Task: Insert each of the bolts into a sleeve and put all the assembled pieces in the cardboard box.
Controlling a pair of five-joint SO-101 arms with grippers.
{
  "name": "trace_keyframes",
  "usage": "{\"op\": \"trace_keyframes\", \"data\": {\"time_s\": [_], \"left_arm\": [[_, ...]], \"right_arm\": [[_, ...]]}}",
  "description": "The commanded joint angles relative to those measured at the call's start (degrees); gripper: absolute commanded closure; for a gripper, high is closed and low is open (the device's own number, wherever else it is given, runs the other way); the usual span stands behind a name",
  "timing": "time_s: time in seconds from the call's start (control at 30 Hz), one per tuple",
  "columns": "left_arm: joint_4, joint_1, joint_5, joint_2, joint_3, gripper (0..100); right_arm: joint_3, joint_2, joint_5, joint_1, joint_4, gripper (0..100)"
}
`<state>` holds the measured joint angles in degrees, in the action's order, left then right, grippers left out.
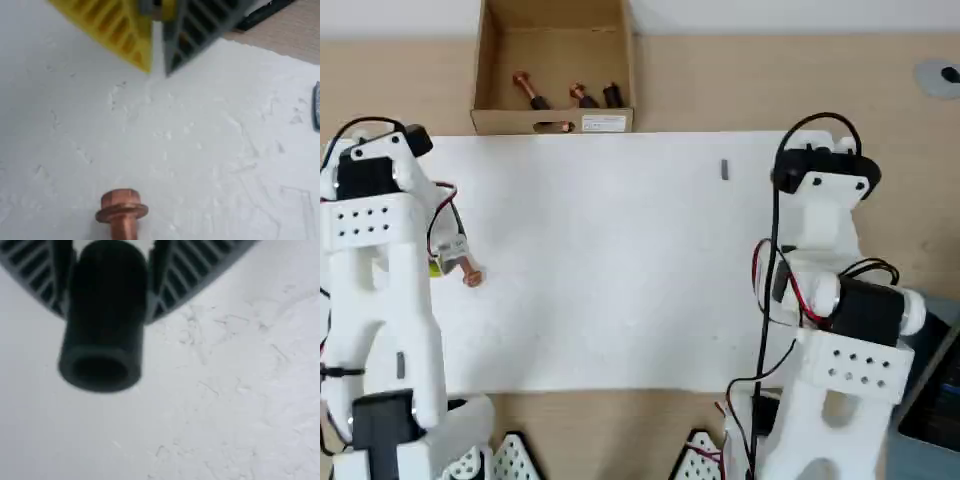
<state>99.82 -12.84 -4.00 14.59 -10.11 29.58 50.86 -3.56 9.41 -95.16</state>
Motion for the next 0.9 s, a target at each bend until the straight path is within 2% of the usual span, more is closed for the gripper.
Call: {"op": "trace_keyframes", "data": {"time_s": [0.0, 0.37, 0.57, 0.87], "left_arm": [[0.62, -0.53, -0.18, -2.42, 3.08, 91], [-0.62, -0.53, 1.05, -18.86, 12.22, 91], [-0.62, -2.99, 1.67, -27.3, 17.23, 88], [-0.79, -2.73, 2.73, -32.84, 19.52, 86]], "right_arm": [[-0.13, 1.45, -0.35, 0.57, 0.79, 98.7], [-0.13, 1.45, -0.35, 0.57, 0.88, 98.7], [-0.04, 1.45, 0.0, 0.57, 1.49, 98.7], [-0.04, 1.01, 0.0, 0.13, 2.55, 98.7]]}}
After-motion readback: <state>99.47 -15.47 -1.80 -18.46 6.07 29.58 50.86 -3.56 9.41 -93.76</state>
